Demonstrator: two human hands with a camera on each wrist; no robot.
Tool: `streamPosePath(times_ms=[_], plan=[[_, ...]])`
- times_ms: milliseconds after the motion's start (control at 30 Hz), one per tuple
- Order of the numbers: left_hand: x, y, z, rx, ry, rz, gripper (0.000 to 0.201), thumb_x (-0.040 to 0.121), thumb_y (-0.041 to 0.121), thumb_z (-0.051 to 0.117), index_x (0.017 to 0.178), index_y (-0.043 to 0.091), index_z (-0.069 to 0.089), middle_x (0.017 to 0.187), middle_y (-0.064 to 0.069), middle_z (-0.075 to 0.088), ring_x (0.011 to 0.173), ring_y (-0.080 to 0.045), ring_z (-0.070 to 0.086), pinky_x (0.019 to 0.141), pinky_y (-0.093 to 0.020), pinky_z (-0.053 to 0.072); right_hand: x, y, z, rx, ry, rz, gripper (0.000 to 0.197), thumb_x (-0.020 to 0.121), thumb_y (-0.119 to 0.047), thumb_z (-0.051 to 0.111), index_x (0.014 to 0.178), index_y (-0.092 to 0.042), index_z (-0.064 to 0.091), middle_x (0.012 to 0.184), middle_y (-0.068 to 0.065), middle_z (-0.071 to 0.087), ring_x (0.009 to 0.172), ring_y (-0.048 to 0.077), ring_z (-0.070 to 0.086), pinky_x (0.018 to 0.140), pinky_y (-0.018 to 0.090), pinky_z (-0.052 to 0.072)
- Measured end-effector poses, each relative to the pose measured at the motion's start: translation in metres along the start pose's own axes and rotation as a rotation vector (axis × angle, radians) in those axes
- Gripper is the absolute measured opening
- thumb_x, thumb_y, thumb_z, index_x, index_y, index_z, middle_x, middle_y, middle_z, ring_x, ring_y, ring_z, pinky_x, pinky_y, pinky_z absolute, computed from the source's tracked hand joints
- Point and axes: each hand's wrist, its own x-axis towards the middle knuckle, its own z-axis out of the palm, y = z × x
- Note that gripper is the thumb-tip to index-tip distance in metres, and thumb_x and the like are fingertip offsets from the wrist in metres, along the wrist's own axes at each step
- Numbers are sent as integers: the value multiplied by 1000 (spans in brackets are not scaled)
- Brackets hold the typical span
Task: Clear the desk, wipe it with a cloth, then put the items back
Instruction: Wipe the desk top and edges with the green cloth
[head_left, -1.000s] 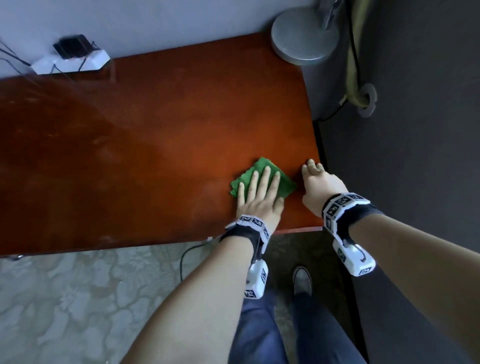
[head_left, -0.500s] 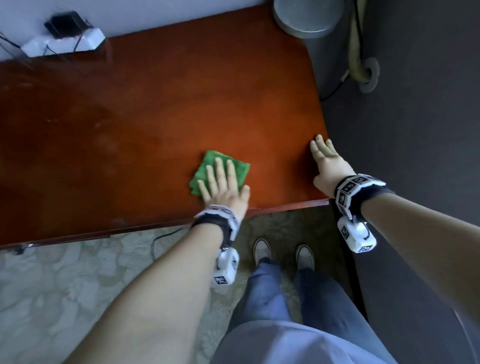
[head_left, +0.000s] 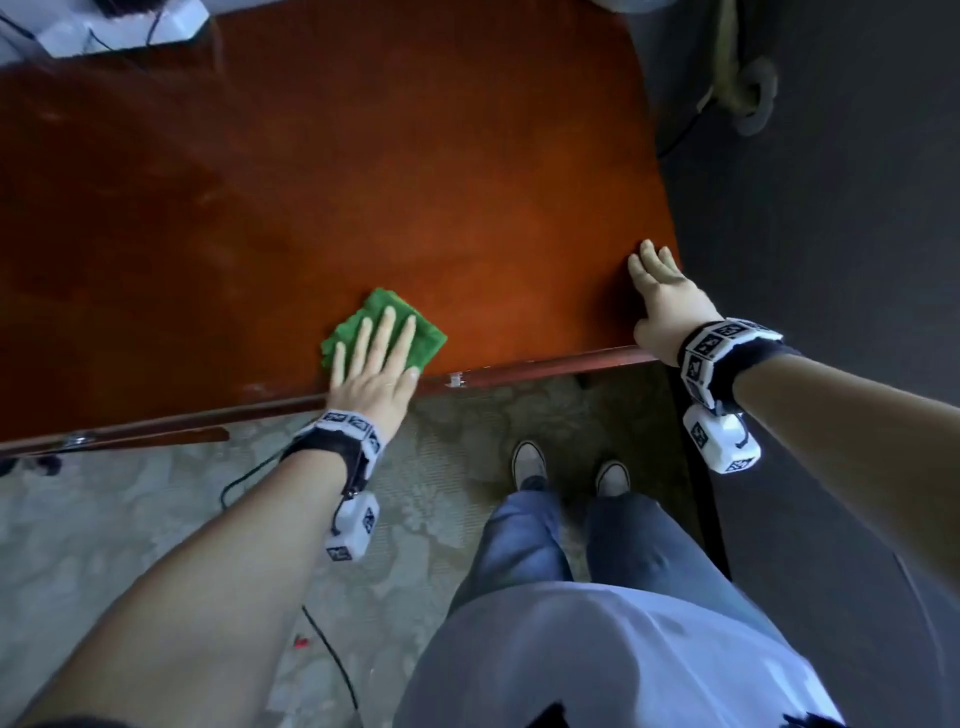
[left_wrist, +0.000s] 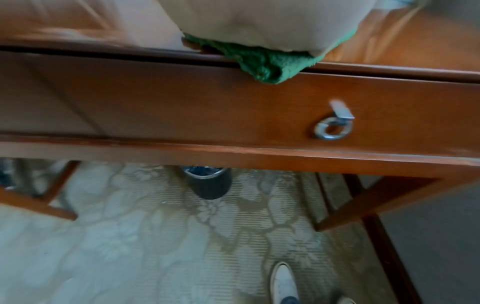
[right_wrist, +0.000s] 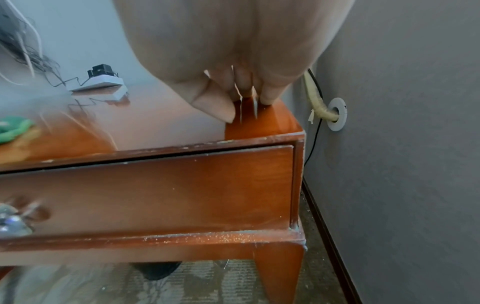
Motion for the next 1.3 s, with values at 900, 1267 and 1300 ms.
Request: streamPosePath(times_ms=[900,1267,1300], plan=[[15,145,31,118,256,157,70,101,33,45,157,36,2,166,10,-1,153,-20,4,122,-50,12,-37,49,28,57,30,-222,82,83,4,49,157,-8,16,165,3,3,152,18,0,121,27,12],[6,129,31,117,243,-27,72,102,43,40,157,32,-4,166,3,-6,153,-27,-1,121,-56,8,-38,55,38,44,52,-269,83,84,2,46,157,-8,9,165,4,-5,152,19,-7,122,32,15],[10,147,30,114,247,4,73,100,46,41,158,31,-2,167,2,-4,153,-27,0,121,-56,8,-39,55,39,34,50,-271,83,84,2,46,157,-8,8,165,4,-6,152,19,-8,121,31,14]])
